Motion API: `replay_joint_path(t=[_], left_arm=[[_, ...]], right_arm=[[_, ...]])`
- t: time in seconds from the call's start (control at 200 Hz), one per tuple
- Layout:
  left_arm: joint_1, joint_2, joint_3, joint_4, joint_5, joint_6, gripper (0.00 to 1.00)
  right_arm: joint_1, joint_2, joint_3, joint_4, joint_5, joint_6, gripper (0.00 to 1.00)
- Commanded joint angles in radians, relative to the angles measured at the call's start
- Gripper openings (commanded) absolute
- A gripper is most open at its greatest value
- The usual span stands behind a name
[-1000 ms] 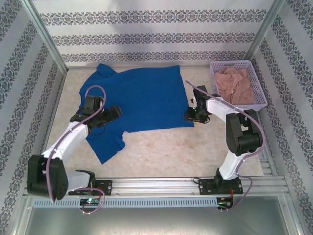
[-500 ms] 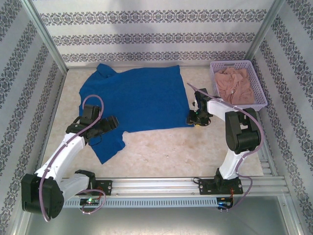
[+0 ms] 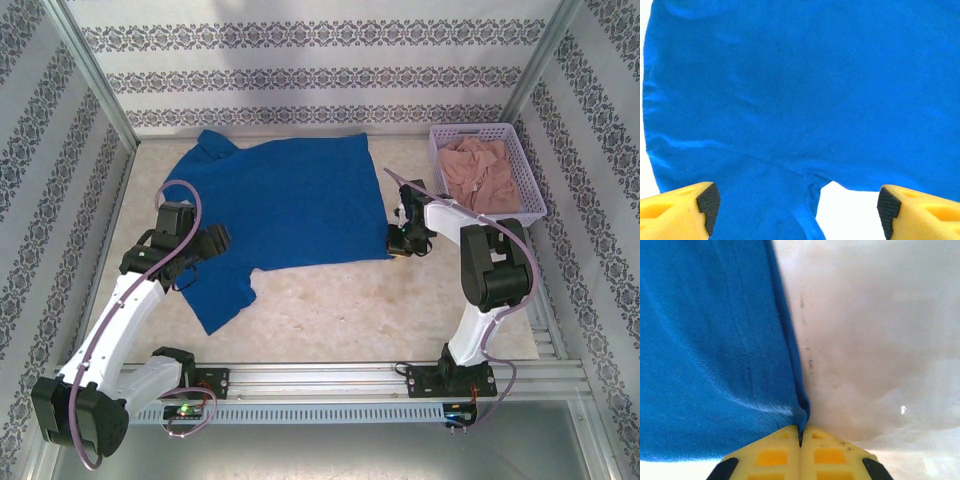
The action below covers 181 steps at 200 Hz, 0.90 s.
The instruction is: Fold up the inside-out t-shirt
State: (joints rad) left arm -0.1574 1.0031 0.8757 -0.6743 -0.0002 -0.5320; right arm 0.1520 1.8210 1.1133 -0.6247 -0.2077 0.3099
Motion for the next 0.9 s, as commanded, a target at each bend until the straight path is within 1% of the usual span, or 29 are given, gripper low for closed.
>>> replay_joint_path(t=[0.0,0.115,0.285,0.38,0.55,0.635,0.754,0.899], left_arm=[[-0.01,0.002,0.035,-0.081,0.009,0.026,0.83],[-0.013,-0.004,0.035,-0.105,0.047,0.019,0.83],[-0.041,0.0,0.011,-0.135,0.055,0.02,0.82],[-0.087,0.028,-0.016,-0.131,0.064,0.007,0.82],[-0.2,0.086,-0.044,-0.118,0.056,-0.021,0.82],[-0.241,0.119,-0.052,-0.098,0.091,-0.025,0.81],[-0.297,0.174,-0.051,-0.088,0.181,0.001,0.81],[-0.381,0.206,-0.063,-0.128,0.199,0.003,0.81]], right_arm=[[-0.041,-0.077,-0.069,-0.024,0.03,0.017,0.0],[-0.074,-0.178,-0.165,-0.023,0.03,0.055,0.0],[-0.088,-0.301,-0.267,-0.006,0.039,0.099,0.0],[-0.089,-0.296,-0.26,0.003,0.046,0.094,0.0],[-0.095,-0.272,-0.237,0.016,0.079,0.078,0.0],[-0.114,-0.26,-0.234,0.021,0.082,0.072,0.0],[-0.141,-0.258,-0.242,0.016,0.088,0.069,0.0],[-0.163,-0.273,-0.253,0.019,0.081,0.067,0.0]])
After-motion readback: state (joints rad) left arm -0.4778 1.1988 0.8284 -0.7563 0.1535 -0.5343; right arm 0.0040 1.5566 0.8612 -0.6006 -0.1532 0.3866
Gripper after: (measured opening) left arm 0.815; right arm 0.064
